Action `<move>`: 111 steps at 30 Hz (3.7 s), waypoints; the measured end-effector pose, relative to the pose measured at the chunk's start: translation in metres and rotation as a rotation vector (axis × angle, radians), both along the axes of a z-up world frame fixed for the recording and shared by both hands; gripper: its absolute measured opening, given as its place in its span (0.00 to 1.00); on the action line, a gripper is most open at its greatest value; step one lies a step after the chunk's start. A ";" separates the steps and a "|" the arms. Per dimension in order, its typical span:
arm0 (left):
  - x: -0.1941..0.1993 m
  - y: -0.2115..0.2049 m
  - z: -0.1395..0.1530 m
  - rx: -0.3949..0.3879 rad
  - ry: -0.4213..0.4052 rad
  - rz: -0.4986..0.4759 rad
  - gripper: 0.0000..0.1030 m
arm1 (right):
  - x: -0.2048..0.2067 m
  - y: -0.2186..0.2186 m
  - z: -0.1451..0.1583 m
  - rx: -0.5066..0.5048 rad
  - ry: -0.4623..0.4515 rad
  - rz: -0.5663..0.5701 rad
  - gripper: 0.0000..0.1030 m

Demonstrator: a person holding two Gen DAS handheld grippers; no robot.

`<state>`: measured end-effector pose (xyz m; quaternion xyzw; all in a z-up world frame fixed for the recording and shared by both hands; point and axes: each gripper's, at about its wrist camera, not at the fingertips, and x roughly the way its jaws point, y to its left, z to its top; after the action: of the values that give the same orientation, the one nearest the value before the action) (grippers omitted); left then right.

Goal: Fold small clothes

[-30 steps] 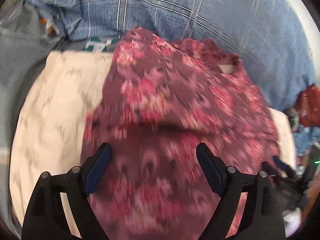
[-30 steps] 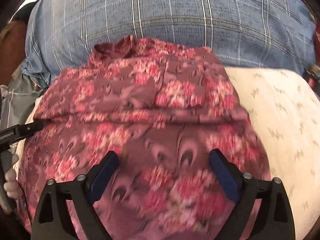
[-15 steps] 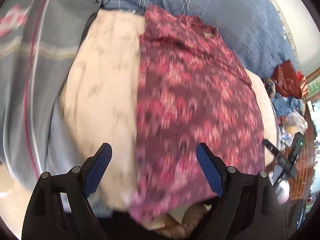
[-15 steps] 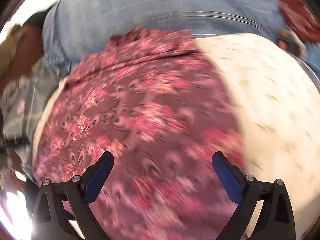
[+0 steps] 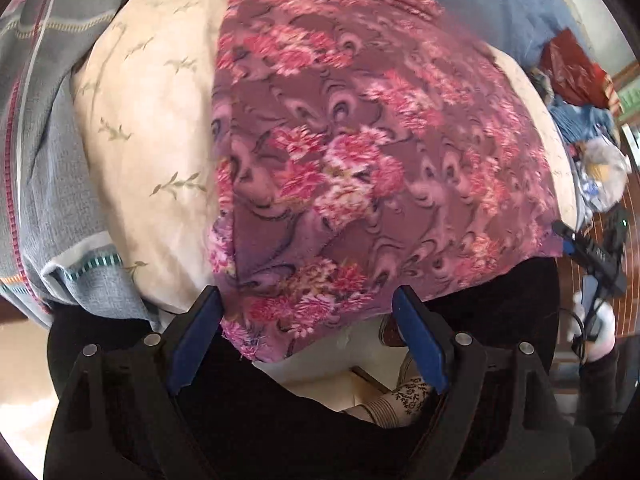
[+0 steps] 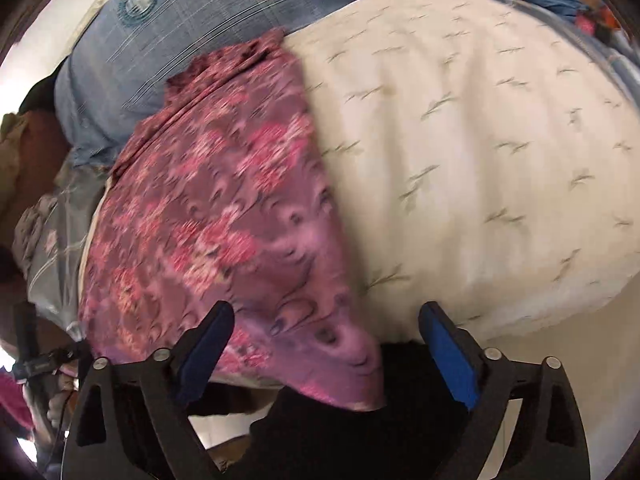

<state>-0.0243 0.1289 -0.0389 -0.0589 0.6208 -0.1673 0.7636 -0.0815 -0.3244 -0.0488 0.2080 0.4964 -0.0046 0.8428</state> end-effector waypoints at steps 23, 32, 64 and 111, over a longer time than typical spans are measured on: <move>0.001 0.002 -0.005 -0.074 0.026 -0.035 0.04 | -0.001 0.012 0.012 0.107 -0.018 0.133 0.11; 0.031 0.038 0.056 -0.564 -0.034 0.067 0.04 | 0.009 -0.002 0.062 0.417 -0.259 0.076 0.10; 0.398 0.040 0.007 -0.636 0.063 0.475 0.04 | 0.392 -0.072 0.018 0.726 -0.308 -0.334 0.14; 0.237 0.038 -0.003 -0.650 0.122 0.359 0.72 | 0.278 -0.039 0.045 0.419 -0.378 -0.133 0.13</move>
<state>0.2131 0.1664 -0.0418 -0.4160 0.5595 -0.2153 0.6838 0.1964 -0.3637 -0.0036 0.4071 0.3057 0.0816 0.8568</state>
